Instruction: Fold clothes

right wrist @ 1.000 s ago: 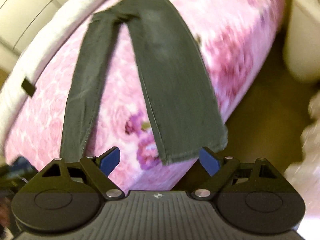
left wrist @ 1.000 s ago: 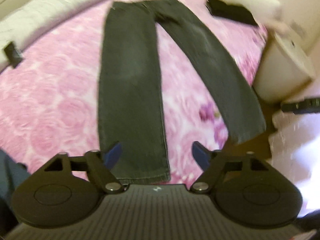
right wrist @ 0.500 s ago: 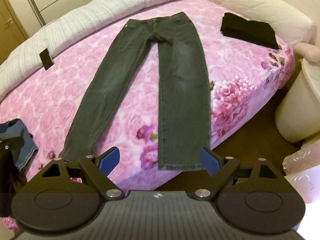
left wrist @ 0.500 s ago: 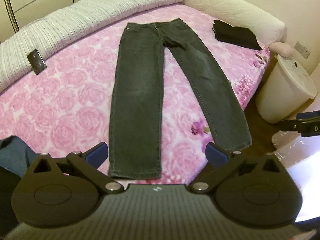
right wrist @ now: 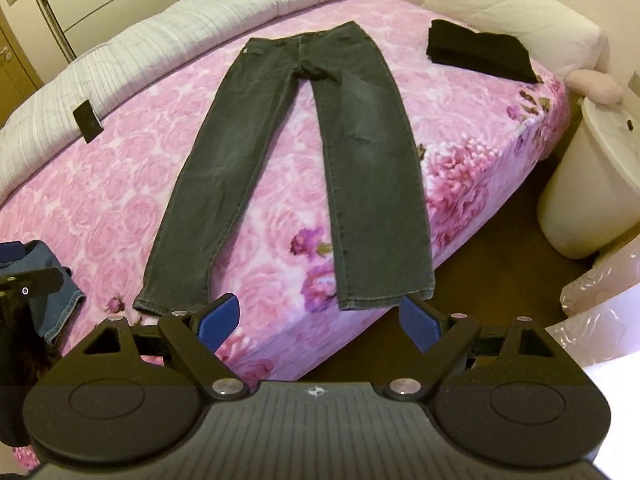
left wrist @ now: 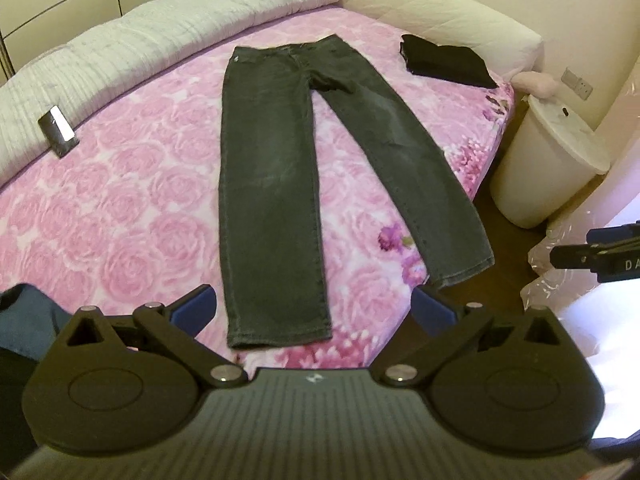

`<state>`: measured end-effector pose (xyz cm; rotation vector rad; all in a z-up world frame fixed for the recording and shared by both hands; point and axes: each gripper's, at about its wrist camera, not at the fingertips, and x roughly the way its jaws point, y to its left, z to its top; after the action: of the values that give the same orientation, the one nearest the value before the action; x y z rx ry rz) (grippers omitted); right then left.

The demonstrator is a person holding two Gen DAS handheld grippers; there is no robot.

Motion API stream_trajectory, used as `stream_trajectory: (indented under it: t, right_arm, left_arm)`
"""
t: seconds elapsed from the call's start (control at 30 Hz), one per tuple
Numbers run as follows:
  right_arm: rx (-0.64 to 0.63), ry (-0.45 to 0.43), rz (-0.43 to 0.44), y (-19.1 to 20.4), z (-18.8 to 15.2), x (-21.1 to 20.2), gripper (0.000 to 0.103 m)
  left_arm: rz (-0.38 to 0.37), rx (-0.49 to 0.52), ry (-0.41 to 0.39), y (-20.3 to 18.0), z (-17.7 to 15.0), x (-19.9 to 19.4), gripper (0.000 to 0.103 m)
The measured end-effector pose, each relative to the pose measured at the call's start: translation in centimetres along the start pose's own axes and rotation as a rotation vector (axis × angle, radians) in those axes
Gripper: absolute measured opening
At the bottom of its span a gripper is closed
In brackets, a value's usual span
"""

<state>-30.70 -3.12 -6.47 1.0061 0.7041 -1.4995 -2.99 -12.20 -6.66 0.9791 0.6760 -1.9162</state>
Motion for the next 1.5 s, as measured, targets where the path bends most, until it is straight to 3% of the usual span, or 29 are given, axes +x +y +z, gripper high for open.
stream_trajectory:
  t: [0.13, 0.33, 0.5, 0.63, 0.73, 0.87, 0.97, 1.13, 1.3, 1.5]
  right_arm:
    - [0.036, -0.021, -0.007, 0.8, -0.8, -0.3, 0.089]
    - [0.145, -0.117, -0.034, -0.7, -1.0, -1.8, 0.089]
    - [0.254, -0.212, -0.075, -6.1, -0.4, -3.1, 0.089]
    - [0.302, -0.253, -0.107, -11.7, 2.0, -2.1, 0.089]
    - [0.291, -0.274, -0.102, -16.2, 4.9, 0.1, 0.089]
    - [0.208, -0.277, -0.036, -22.6, 11.1, 4.5, 0.089]
    - [0.096, -0.242, 0.029, -27.1, 16.9, 7.1, 0.089]
    - [-0.149, -0.247, 0.061, -32.4, 25.8, 8.2, 0.089]
    - [-0.318, -0.243, 0.09, -34.5, 33.0, 11.1, 0.089]
    - [-0.423, -0.232, 0.164, -32.8, 39.9, 14.6, 0.089]
  left_arm:
    - [0.0, 0.004, -0.012, 0.9, -1.0, -0.6, 0.102]
    - [-0.011, 0.105, -0.033, -1.1, 0.1, 0.6, 0.102]
    - [-0.034, 0.188, -0.058, -4.7, 3.3, 3.6, 0.102]
    - [-0.015, 0.218, -0.079, -8.3, 7.5, 7.1, 0.102]
    - [0.035, 0.192, -0.106, -10.6, 10.9, 10.1, 0.102]
    - [0.136, 0.07, -0.126, -13.9, 14.9, 14.7, 0.102]
    - [0.234, -0.011, -0.084, -16.8, 17.2, 16.6, 0.102]
    - [0.301, -0.118, -0.019, -20.9, 19.7, 18.4, 0.102]
    - [0.331, -0.212, 0.014, -23.9, 20.6, 20.6, 0.102]
    - [0.362, -0.303, 0.023, -26.0, 21.9, 25.0, 0.102]
